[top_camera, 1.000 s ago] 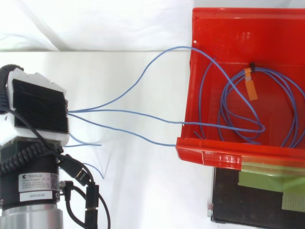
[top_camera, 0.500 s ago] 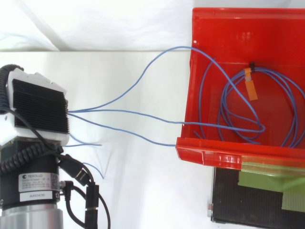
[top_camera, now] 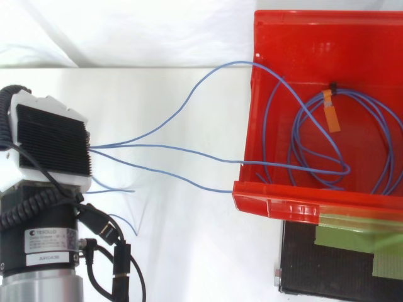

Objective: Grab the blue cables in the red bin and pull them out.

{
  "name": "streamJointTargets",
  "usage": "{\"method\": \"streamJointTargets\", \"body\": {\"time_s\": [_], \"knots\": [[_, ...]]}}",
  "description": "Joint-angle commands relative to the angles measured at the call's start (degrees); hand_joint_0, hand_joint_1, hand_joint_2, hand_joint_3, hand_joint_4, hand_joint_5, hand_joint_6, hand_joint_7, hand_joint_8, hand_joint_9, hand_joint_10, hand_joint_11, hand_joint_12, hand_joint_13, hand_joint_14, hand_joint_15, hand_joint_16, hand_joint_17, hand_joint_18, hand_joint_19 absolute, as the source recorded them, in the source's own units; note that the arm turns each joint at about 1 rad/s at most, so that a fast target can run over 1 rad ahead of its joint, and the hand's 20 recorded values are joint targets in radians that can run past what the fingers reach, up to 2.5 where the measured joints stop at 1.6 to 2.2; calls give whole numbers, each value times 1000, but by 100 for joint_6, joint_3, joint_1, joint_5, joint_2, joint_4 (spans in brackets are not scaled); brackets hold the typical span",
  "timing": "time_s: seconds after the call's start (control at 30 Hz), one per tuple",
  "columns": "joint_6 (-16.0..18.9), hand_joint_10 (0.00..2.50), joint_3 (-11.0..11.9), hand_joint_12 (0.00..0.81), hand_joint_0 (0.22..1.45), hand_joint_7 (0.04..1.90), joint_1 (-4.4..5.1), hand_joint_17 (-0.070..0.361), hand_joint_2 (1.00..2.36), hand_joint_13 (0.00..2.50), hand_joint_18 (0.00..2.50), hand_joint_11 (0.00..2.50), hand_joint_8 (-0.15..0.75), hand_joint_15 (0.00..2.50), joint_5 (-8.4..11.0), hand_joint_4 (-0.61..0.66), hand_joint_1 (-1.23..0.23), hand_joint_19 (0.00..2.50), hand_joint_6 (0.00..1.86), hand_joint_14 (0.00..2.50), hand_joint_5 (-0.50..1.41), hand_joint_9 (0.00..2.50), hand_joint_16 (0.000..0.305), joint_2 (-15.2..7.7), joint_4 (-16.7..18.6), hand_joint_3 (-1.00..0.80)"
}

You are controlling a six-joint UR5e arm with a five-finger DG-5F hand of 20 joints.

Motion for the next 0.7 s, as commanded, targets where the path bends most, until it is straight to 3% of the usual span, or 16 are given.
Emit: {"method": "streamJointTargets", "body": {"time_s": [0.0, 0.67], "knots": [[0, 878, 0, 362, 1014, 361, 0, 102, 1011, 994, 1222, 1414, 312, 668, 0, 130, -1084, 1045, 1165, 2500, 833, 1156, 45, 0, 0, -722], [0, 842, 0, 366, 1013, 359, 0, 106, 1012, 1019, 1261, 1415, 316, 677, 9, 140, -1083, 1029, 1166, 2500, 844, 1177, 47, 0, 0, -696]]}}
